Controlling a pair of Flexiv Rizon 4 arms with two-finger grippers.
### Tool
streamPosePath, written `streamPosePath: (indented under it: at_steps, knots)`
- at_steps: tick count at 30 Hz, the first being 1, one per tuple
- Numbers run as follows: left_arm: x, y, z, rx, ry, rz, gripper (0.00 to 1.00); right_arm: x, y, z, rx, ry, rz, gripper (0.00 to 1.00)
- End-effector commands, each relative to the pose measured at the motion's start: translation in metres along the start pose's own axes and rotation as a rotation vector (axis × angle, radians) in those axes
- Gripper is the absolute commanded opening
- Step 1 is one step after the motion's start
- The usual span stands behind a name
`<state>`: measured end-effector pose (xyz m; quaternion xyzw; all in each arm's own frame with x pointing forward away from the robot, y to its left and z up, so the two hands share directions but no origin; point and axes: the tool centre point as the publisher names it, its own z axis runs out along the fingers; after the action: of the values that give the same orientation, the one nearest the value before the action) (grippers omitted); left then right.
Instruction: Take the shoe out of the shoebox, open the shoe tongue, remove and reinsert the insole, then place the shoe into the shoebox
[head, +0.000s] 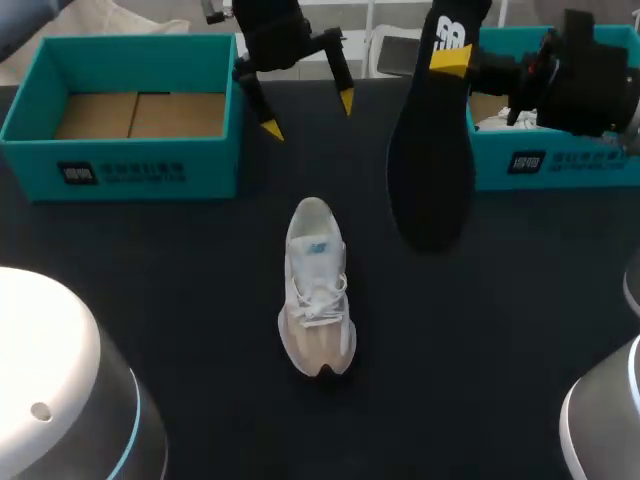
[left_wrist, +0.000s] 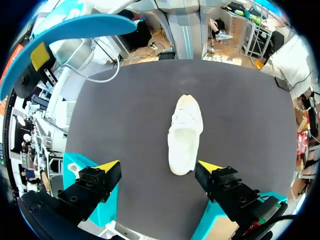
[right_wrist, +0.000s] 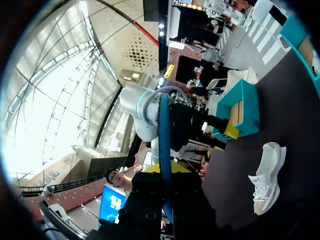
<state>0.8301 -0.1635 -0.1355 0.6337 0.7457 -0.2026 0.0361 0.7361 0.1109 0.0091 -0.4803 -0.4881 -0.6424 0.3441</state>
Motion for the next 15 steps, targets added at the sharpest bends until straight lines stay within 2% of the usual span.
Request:
streamPosePath:
  at_steps: [1, 5, 7, 8, 15]
  knots:
    - [0.038, -0.013, -0.022, -0.018, -0.625, 0.017, 1.00, -0.006, 0.021, -0.016, 0.006, -0.009, 0.047, 0.00]
    - [0.047, -0.021, -0.036, 0.001, -0.689, 0.040, 1.00, -0.026, 0.036, -0.021, -0.086, -0.015, 0.163, 0.00]
    - [0.050, -0.025, -0.039, 0.022, -0.682, 0.051, 1.00, -0.034, 0.041, -0.021, -0.138, -0.008, 0.188, 0.00]
    - [0.050, -0.027, -0.040, 0.031, -0.644, 0.071, 1.00, -0.034, 0.041, -0.021, -0.138, -0.008, 0.188, 0.00]
    - [0.050, -0.027, -0.040, 0.031, -0.644, 0.071, 1.00, -0.034, 0.041, -0.021, -0.138, -0.008, 0.188, 0.00]
